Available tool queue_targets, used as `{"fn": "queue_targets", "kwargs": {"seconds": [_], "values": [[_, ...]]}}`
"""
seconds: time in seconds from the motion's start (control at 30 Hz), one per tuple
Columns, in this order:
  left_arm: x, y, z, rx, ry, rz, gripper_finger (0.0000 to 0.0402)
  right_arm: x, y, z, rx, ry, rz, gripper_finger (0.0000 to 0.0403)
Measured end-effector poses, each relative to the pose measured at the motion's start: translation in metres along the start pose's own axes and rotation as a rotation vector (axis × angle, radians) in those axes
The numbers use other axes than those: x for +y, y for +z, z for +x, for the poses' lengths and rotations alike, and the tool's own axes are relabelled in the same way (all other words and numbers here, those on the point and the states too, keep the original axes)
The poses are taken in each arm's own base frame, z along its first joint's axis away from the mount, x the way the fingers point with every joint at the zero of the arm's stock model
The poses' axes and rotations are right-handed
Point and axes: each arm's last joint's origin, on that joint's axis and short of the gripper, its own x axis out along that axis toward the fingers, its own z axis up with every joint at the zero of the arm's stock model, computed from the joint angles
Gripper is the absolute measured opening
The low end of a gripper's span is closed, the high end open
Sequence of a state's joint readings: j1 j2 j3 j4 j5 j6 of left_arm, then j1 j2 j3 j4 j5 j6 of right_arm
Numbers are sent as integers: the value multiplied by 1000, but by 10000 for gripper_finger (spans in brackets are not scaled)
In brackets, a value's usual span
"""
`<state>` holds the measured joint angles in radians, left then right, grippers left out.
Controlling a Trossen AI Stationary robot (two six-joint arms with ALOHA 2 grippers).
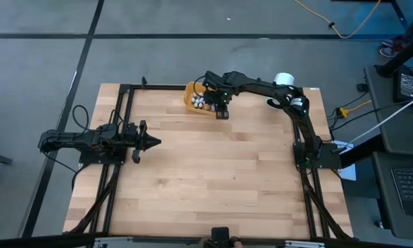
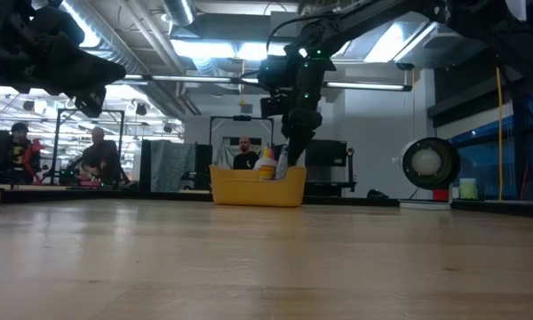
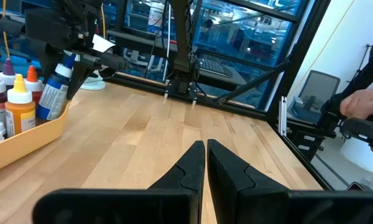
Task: Pick & Place food coloring
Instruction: Put the large blue food coloring bottle into the bin
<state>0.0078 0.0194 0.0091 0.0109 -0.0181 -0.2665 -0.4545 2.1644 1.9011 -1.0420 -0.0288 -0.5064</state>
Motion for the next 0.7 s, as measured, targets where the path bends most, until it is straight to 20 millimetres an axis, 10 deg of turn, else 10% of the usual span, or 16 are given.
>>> {"fn": "queue_targets", "kwargs": {"seconds": [0.7], "values": [[0,0,0,0,0,0,15,-10,-3,10,3,-4,22,156]]}}
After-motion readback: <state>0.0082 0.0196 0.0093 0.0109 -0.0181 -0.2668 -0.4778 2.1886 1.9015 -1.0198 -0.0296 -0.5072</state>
